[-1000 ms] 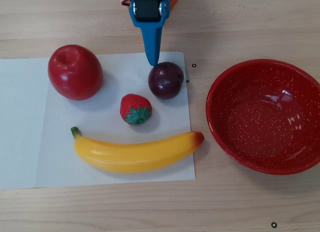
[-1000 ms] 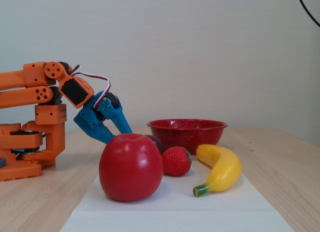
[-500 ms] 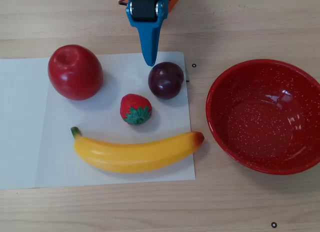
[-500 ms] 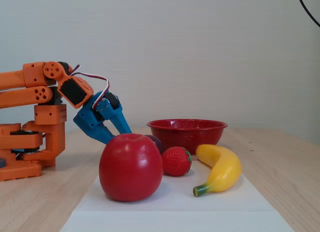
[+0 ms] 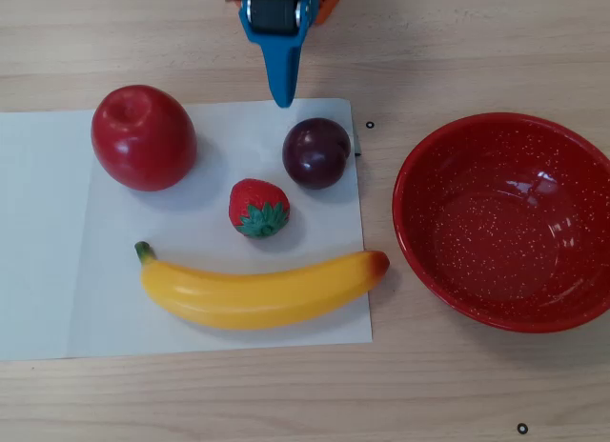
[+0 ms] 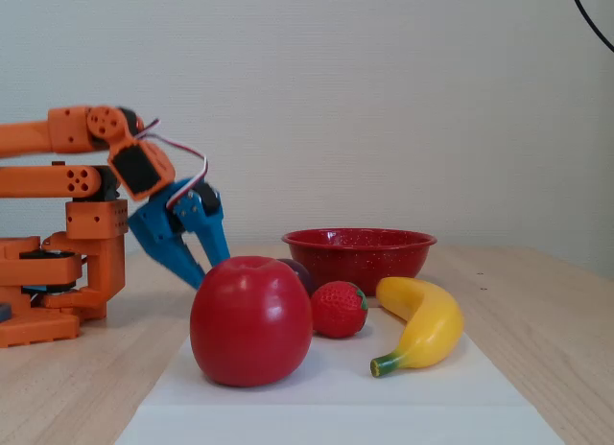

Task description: Grasp the banana and put it in the red bowl

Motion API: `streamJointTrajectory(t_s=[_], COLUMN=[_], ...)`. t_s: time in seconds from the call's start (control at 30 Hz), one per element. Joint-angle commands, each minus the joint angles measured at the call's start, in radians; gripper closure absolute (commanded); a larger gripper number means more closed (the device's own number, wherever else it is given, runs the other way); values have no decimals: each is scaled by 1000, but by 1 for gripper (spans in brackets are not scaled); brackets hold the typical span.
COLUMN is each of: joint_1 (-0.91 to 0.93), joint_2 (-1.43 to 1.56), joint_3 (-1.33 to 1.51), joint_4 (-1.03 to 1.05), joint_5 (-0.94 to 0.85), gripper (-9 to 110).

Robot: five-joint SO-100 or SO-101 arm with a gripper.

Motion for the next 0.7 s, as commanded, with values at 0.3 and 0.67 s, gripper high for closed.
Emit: streamJointTrajectory(t_s=[0.3, 0.67], joint_1=[21, -8], joint_2=[-313, -689], joint_3=[-568, -1017], joint_4=[287, 437], joint_5=[60, 186], gripper=[101, 101])
